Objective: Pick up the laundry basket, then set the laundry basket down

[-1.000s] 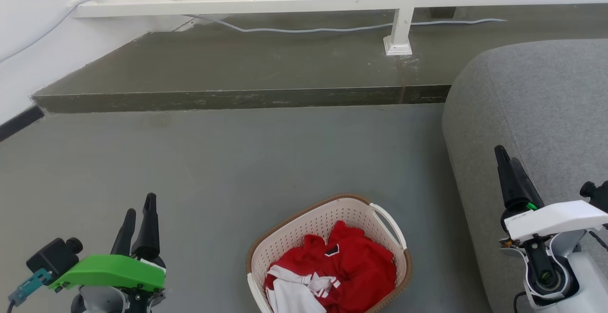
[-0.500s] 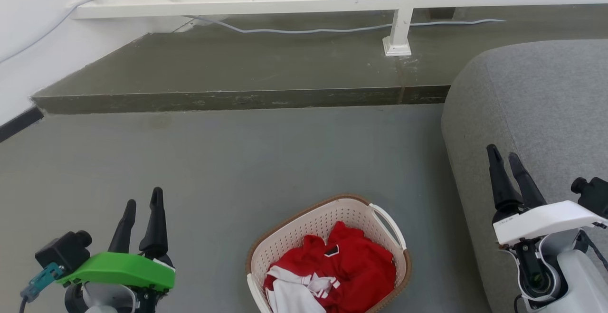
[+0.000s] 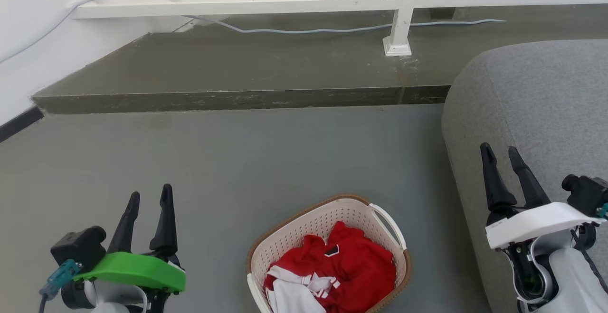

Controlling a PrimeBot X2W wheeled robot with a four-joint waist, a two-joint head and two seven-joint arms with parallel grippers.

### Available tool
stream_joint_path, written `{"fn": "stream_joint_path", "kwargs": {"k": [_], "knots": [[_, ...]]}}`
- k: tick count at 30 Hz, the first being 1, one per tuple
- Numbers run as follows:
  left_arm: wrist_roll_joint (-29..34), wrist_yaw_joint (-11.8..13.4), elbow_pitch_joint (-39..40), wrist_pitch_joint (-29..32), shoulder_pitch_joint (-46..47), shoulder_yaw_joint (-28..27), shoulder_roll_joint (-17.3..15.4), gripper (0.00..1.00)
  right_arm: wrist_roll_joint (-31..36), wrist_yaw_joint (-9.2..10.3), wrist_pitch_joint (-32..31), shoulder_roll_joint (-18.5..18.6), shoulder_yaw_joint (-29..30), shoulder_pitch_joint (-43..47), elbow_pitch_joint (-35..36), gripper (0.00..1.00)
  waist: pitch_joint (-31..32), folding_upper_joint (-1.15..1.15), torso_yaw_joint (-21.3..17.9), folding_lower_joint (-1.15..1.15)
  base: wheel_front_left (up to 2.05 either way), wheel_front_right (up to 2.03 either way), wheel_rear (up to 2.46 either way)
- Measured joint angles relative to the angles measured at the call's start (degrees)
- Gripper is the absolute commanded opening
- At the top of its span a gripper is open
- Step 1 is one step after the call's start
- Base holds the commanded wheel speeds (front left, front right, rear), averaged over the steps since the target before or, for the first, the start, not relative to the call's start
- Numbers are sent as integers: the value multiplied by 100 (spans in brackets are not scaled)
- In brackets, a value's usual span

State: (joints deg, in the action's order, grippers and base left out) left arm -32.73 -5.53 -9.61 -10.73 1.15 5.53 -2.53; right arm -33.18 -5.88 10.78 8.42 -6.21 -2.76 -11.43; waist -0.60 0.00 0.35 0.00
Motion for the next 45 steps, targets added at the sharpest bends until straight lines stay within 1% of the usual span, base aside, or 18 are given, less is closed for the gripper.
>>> {"fn": "stream_joint_path", "kwargs": {"k": [20, 39, 45], "knots": [[1350, 0, 148, -354, 1, 82, 2, 100, 1507, 0, 357, -34, 8, -1, 31, 100, -29, 0, 4, 0, 0, 0, 0], [1325, -1, 148, -354, 2, 83, 3, 100, 1708, -1, 357, -166, 213, -2, -81, 100, -40, 0, -15, 0, 0, 0, 0], [1124, 0, 148, -354, 2, 120, 3, 100, 1723, -7, 357, -191, 233, -2, -104, 100, -101, 0, -38, 0, 0, 0, 0]]}}
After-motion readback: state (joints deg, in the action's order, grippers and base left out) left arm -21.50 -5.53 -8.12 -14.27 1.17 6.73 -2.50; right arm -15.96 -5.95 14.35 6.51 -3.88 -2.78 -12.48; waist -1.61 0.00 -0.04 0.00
